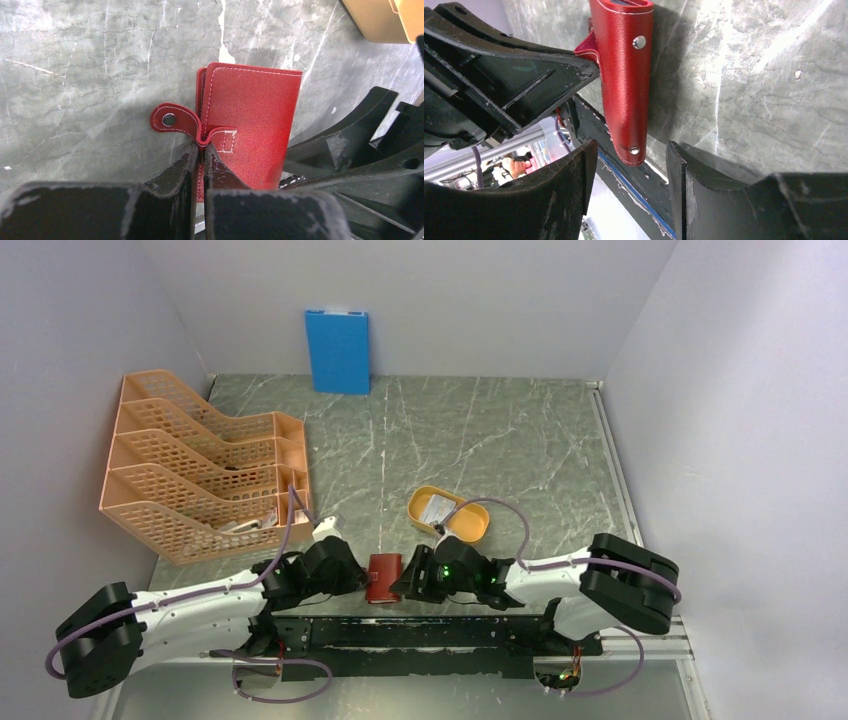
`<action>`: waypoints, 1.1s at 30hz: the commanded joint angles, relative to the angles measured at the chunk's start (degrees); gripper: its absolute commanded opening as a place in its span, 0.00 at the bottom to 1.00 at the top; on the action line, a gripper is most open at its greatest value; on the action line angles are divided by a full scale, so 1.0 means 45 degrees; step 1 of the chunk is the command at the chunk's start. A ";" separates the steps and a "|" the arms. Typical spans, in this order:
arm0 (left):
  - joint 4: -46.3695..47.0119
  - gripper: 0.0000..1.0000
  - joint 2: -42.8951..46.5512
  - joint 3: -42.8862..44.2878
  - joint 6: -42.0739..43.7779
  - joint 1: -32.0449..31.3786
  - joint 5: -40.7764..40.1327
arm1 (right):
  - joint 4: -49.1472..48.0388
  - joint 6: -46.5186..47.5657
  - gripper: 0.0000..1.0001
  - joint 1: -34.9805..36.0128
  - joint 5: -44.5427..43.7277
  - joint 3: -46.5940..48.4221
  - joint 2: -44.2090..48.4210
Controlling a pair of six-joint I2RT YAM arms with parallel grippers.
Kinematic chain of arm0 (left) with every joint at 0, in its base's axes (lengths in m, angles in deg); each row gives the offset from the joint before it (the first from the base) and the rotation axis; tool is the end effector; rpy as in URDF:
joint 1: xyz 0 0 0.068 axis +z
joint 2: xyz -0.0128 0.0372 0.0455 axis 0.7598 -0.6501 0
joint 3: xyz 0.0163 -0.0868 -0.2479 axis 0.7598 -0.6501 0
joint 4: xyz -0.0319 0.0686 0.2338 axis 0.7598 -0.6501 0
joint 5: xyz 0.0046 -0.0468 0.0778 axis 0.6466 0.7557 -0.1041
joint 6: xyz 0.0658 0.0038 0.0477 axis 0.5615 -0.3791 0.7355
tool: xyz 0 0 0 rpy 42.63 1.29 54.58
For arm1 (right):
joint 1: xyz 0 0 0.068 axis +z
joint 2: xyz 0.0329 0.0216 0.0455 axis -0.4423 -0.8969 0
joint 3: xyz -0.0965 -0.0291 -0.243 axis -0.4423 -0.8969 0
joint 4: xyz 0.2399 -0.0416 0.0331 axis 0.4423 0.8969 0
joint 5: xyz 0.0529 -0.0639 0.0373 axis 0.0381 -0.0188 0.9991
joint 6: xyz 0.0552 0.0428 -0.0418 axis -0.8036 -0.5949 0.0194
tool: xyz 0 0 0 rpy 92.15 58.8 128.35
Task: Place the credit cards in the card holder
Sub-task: Close the card holder at the center of the board, then pick up the card holder from the center of the board.
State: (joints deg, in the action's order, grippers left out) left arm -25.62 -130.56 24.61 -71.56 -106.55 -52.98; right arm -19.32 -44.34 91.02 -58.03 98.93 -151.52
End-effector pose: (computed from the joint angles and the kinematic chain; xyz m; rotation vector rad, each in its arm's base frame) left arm 0.1091 -0.1445 0.1166 -0.2570 2.5140 -0.7418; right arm 0.1031 0.2326 0.1125 0.1392 2.5819 1.2761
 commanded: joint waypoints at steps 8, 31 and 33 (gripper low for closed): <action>-0.1609 0.05 -0.0411 -0.0830 0.0131 0.0007 -0.0474 | -0.1943 -0.0942 0.54 0.0003 0.0653 0.0031 -0.1786; -0.1433 0.05 -0.0315 -0.0929 0.0103 0.0012 -0.0245 | -0.4033 -0.1295 0.33 0.0060 0.1277 0.0337 -0.3803; -0.1500 0.05 -0.0228 -0.0927 0.0102 0.0004 -0.0246 | -0.4179 -0.1230 0.35 0.0066 0.1268 0.0370 -0.3863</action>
State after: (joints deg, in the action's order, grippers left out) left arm -24.23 -130.62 23.75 -72.32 -106.55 -53.05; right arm -36.41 -50.25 91.09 -51.72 100.48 -167.69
